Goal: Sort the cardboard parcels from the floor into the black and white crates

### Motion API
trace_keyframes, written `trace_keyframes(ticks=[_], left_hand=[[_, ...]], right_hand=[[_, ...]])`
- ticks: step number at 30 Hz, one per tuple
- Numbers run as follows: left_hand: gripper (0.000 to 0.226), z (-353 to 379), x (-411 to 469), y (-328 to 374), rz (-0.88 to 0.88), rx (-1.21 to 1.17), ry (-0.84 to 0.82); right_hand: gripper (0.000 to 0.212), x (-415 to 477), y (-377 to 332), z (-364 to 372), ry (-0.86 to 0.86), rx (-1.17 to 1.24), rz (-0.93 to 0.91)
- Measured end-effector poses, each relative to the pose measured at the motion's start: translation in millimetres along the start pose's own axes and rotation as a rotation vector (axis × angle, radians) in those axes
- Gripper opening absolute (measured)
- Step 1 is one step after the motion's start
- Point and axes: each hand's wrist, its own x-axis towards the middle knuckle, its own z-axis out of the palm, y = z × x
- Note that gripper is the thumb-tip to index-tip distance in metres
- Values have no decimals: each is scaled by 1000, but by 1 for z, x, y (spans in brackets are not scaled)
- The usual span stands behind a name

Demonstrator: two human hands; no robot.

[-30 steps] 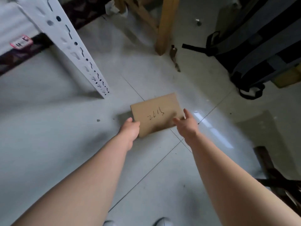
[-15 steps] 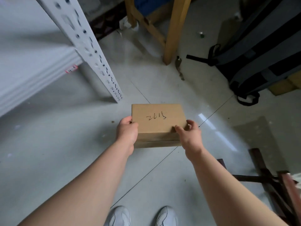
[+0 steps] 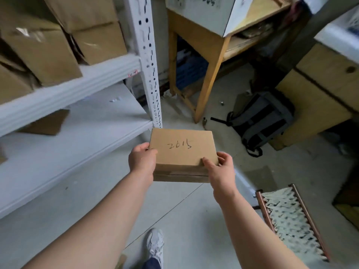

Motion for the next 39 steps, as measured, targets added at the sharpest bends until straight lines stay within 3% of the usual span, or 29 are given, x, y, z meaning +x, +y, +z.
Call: trace_keyframes(ticks=[8,12,17,22,27,32,39], left_hand=[[38,-112,-171,22,93,-111,83],[31,-162,-261,-18,112,-191,123],[47,-202,-360,-69,55,-254,128],[42,-247,-423,-90,87,-303,186],[32,-313,-466,-105,126,-410,288],[42,-407,-492,-133,157,-517,393],[20,-583,-532,-198,158,-655,592]], right_hand=[[44,-167,-58,-60,-111,13,-155],[45,-248,-43,-101,-200,15,-212],[42,-327,-18,-156,-259,-6,-199],[43,-392,-11,-176,-318,-13,-228],[45,-463,-10,-162,-424,-60,-293],[41,-545,-6,-116,-560,-92,-378],[46,-697,42,-15,-780,-155,-443]])
